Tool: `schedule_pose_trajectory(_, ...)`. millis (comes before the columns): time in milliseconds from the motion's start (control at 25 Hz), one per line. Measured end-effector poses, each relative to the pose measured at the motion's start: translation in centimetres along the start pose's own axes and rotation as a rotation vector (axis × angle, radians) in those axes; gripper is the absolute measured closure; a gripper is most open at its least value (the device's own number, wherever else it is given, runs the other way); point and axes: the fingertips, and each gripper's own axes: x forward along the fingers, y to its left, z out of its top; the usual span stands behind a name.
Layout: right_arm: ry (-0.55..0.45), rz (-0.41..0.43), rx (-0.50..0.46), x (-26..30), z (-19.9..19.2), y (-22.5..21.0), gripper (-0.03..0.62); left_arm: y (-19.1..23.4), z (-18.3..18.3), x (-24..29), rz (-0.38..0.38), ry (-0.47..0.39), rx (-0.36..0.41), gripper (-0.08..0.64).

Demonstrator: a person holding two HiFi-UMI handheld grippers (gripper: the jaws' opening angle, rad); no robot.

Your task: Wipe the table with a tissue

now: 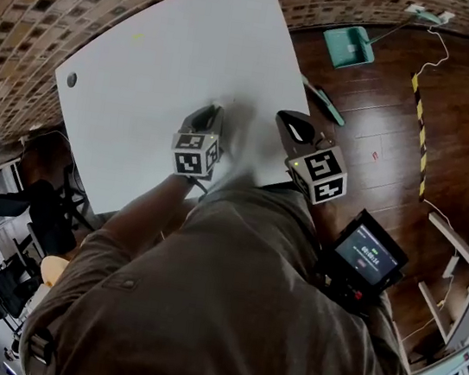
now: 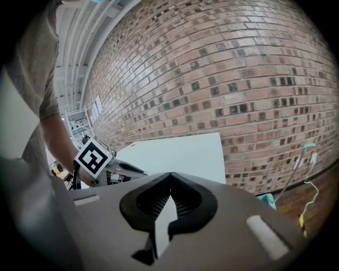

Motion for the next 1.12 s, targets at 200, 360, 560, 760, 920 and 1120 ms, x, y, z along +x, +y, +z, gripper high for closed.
schedule_pose_trajectory(200, -0.004, -0.015, 0.005, -0.2, 0.2, -0.1, 0.580, -2.4, -0.2, 0.6, -0.057, 0.001, 0.026, 0.518)
schedule_pose_trajectory(360, 0.002, -0.015, -0.001, -0.3, 0.0, -0.1, 0.580, -2.4, -0.3, 0.6, -0.058, -0.001, 0.019, 0.518)
schedule_pose_trajectory(560, -0.001, 0.002, 0.001, 0.2, 0.6, 0.3, 0.578, 0.1, -0.2, 0.0, -0.001, -0.011, 0.001, 0.518)
schedule_pose_trajectory(760, 0.022, 0.013, -0.010, 0.8, 0.5, 0.2, 0.578, 3.7, 0.3, -0.4, 0.076, -0.014, -0.017, 0.518)
schedule_pose_trajectory(920, 0.012, 0.020, -0.005, 1.0, 0.6, -0.1, 0.580, 4.6, 1.0, -0.1, 0.103, -0.016, -0.015, 0.518)
schedule_pose_trajectory(1120, 0.005, 0.002, 0.011, 0.4, 0.4, -1.2, 0.580, 2.9, 2.0, 1.1, 0.079, -0.016, 0.010, 0.518)
